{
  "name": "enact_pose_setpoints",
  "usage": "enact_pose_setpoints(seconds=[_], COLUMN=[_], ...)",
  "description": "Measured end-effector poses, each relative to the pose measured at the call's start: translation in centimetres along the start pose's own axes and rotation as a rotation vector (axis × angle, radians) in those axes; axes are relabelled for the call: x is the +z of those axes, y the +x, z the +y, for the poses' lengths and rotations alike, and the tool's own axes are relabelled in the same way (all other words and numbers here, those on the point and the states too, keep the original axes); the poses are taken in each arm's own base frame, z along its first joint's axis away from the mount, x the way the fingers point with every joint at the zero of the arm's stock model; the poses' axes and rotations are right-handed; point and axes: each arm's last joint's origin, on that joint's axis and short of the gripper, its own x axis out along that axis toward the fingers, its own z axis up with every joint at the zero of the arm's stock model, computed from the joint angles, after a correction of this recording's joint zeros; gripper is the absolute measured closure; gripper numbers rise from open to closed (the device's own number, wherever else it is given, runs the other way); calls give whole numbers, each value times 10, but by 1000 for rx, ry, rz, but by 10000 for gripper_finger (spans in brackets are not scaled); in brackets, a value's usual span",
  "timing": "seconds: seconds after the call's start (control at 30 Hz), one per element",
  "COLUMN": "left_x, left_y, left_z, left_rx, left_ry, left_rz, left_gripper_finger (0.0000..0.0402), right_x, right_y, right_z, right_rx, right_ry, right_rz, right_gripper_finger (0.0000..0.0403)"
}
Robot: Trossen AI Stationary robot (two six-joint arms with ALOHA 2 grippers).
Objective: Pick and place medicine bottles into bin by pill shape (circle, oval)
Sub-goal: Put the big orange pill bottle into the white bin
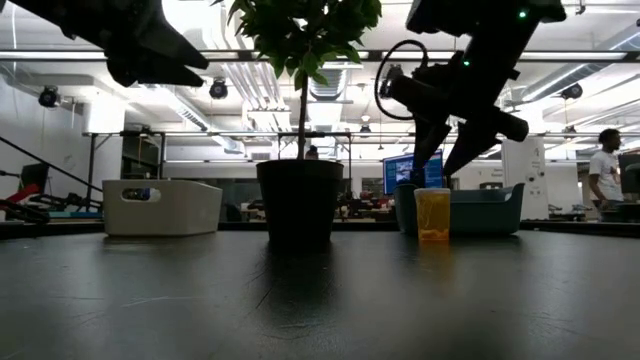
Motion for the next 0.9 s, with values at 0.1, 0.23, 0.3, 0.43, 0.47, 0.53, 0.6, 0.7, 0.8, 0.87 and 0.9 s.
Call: enact_pose_setpoints(seconds=[0.1, 0.23, 0.3, 0.43, 0.47, 0.53, 0.6, 0.7, 0.8, 0.87, 0.9], left_x=[0, 0, 0, 0, 0, 0, 0, -1, 0, 0, -1], left_y=[0, -1, 0, 0, -1, -1, -1, 0, 0, 0, 0], left_z=[-1, -1, -1, -1, -1, -1, -1, -2, -2, -1, -2], left_rx=[-15, -18, -18, -18, -19, -20, -19, -19, -19, -19, -19], left_ry=[2, 3, 5, 7, 7, 6, 8, 10, 10, 9, 9], left_rz=[6, 4, 5, 5, 6, 5, 6, 6, 6, 6, 6], left_gripper_finger=[155, 155, 155, 155, 155, 155, 155, 155, 155, 155, 155], right_x=[3, 5, 5, 3, 3, 2, 2, 1, 0, 0, 0], right_y=[0, 0, 2, 6, 7, 10, 12, 15, 16, 16, 16], right_z=[4, 3, 2, 3, 3, 3, 3, 4, 5, 5, 5], right_rx=[-13, -53, -68, -76, -81, -93, -102, -106, -109, -109, -109], right_ry=[-7, -8, -4, -6, -7, -13, -15, -16, -18, -18, -17], right_rz=[3, -11, -11, -11, -15, -17, -17, -16, -15, -15, -15], right_gripper_finger=[163, 163, 163, 163, 163, 163, 163, 163, 163, 163, 163])
